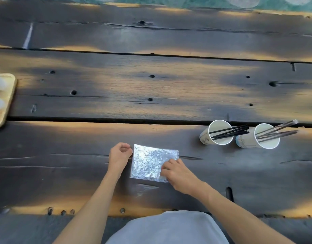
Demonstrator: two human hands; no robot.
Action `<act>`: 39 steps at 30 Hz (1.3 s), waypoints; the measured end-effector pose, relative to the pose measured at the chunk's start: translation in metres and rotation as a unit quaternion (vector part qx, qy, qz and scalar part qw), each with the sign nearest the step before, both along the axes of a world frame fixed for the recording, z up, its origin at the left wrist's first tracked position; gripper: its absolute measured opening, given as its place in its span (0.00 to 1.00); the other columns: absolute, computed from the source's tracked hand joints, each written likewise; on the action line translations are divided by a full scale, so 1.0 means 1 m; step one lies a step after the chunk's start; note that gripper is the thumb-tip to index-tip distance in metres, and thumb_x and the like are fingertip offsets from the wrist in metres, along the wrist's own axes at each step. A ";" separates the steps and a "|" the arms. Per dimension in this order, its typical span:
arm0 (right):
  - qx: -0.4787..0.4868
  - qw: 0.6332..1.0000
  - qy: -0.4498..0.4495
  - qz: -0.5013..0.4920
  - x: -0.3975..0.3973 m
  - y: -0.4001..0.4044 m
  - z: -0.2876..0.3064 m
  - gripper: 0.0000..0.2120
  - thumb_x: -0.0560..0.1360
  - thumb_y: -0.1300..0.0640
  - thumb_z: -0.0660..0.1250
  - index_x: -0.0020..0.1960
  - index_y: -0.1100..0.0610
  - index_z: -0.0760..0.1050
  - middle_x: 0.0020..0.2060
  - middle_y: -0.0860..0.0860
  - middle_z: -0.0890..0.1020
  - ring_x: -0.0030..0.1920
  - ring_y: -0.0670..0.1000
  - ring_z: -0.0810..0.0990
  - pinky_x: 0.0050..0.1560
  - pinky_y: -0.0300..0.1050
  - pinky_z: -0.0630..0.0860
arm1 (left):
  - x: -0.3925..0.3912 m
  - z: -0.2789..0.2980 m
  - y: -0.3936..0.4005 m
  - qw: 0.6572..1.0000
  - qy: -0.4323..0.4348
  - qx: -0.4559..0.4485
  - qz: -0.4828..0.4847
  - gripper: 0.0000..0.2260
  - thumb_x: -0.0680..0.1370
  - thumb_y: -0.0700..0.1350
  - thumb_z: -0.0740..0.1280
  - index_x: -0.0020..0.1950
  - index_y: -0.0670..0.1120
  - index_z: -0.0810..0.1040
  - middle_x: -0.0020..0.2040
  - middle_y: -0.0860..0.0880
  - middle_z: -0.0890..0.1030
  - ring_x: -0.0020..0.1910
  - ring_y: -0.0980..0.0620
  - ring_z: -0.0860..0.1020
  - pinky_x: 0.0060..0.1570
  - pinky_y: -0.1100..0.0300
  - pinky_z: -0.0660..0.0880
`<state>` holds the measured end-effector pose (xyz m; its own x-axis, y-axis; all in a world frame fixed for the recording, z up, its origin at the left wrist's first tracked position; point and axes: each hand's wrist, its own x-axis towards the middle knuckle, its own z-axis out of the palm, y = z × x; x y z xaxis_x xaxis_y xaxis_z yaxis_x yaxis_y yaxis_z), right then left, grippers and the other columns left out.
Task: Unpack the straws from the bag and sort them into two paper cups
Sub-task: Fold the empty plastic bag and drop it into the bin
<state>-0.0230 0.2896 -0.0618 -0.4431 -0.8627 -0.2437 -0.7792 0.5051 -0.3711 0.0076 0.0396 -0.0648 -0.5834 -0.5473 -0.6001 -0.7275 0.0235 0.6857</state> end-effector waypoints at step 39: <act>-0.014 0.758 -0.264 -0.596 -0.023 -0.012 0.003 0.07 0.70 0.67 0.60 0.35 0.58 0.68 0.31 0.53 0.72 0.35 0.54 0.69 0.32 0.47 0.63 | 0.043 -0.002 0.031 0.997 -0.063 0.029 0.033 0.03 0.70 0.40 0.68 0.37 0.44 0.81 0.40 0.46 0.84 0.45 0.45 0.81 0.44 0.57 0.73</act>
<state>-0.0461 0.2778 -0.0592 -0.7592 0.0662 -0.6475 0.4860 0.7193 -0.4964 0.0509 0.0706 -0.0670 -0.4646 -0.5446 -0.6983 -0.8068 -0.0646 0.5872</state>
